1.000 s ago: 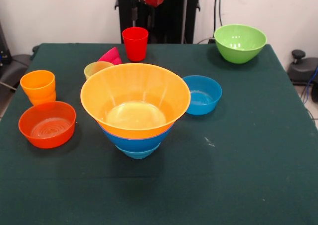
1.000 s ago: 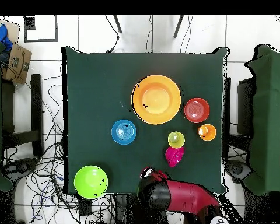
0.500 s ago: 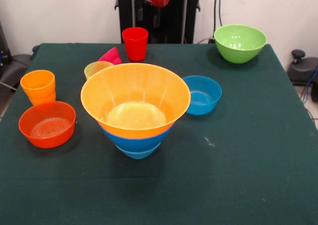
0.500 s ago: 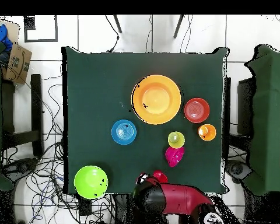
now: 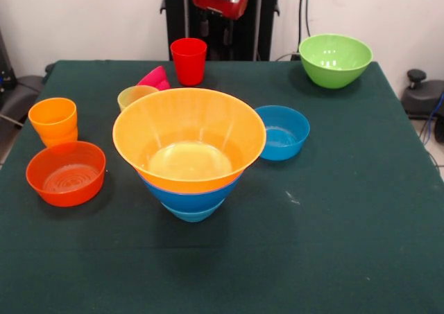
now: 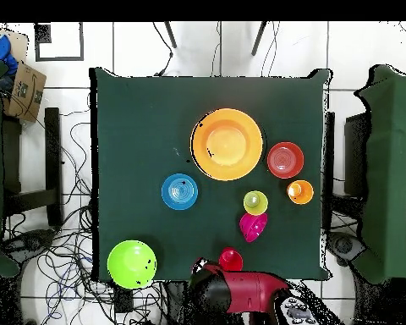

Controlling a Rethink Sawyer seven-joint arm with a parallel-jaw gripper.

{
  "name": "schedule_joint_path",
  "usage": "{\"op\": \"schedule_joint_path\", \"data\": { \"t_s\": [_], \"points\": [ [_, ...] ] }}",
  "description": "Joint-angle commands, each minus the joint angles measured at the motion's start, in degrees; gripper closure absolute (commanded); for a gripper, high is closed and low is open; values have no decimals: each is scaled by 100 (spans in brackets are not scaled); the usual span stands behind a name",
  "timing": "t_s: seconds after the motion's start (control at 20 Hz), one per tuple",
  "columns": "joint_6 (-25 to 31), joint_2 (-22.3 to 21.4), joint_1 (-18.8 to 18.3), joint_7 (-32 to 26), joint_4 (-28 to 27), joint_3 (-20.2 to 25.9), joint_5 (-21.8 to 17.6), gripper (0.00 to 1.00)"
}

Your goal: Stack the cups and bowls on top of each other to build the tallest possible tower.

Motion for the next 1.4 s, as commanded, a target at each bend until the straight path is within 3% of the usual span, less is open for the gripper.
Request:
{"op": "schedule_joint_path", "data": {
  "t_s": [0.05,0.65,0.85,1.1,1.4],
  "points": [
    [-684,890,81,346,-513,15,-365,0],
    [-595,834,-184,17,-842,-100,-674,0],
    [-883,964,-67,151,-1042,-228,-732,0],
    [-635,753,-193,12,-1164,-61,-790,0],
    [-681,935,-214,35,-1413,81,-780,0]
  ]
}}
